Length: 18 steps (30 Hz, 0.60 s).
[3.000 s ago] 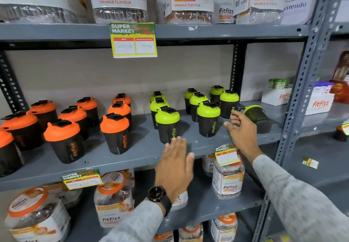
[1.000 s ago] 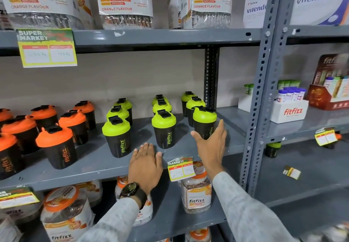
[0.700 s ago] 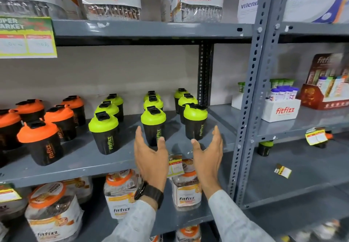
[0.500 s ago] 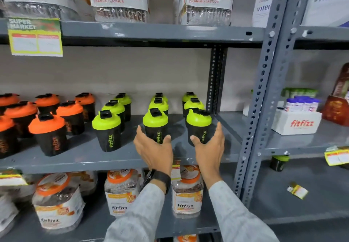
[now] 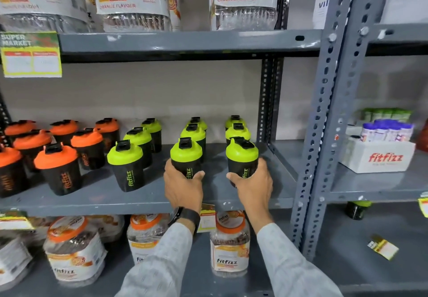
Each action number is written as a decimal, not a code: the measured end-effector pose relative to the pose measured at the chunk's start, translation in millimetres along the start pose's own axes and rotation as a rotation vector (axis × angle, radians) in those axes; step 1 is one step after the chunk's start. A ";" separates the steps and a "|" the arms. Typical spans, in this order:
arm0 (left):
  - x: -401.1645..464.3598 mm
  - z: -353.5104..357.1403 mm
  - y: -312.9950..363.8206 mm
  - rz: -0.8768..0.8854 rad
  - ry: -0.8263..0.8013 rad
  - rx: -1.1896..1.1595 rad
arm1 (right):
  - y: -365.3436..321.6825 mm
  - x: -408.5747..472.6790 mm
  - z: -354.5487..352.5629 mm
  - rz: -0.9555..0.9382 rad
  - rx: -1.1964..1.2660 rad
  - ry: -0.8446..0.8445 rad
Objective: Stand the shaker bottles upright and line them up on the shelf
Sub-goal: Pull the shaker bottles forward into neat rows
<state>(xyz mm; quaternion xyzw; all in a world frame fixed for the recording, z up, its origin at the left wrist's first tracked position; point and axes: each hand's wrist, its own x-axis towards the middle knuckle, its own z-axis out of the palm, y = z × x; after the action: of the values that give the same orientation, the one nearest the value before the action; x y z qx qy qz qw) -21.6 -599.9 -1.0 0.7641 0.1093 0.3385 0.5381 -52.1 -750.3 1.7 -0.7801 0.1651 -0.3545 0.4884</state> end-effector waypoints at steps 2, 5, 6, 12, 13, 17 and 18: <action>-0.6 -2.3 -3.8 0.038 -0.018 -0.004 | -1.4 -3.6 0.3 0.002 0.005 0.067; 0.5 -5.3 -7.1 0.080 -0.065 -0.003 | -3.4 -8.3 3.4 -0.016 -0.005 0.146; 1.0 -5.8 -7.8 0.088 -0.076 0.000 | -4.0 -9.0 4.8 -0.017 -0.010 0.155; -1.2 -7.9 -11.0 0.141 -0.074 0.009 | -5.7 -11.7 10.3 -0.051 -0.047 0.155; -1.6 -8.6 -12.0 0.151 -0.073 0.006 | -5.4 -12.1 10.1 -0.056 -0.046 0.152; -1.9 -9.7 -13.8 0.162 -0.066 -0.004 | -4.3 -11.8 8.2 -0.068 -0.047 0.145; -2.1 -9.8 -13.8 0.163 -0.065 -0.003 | -4.5 -11.9 8.1 -0.071 -0.049 0.145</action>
<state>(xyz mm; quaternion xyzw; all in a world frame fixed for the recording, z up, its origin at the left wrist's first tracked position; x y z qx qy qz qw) -26.6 -588.2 -12.4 0.7802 0.0289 0.3565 0.5132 -54.9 -735.8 -1.2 -0.7694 0.1812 -0.4230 0.4430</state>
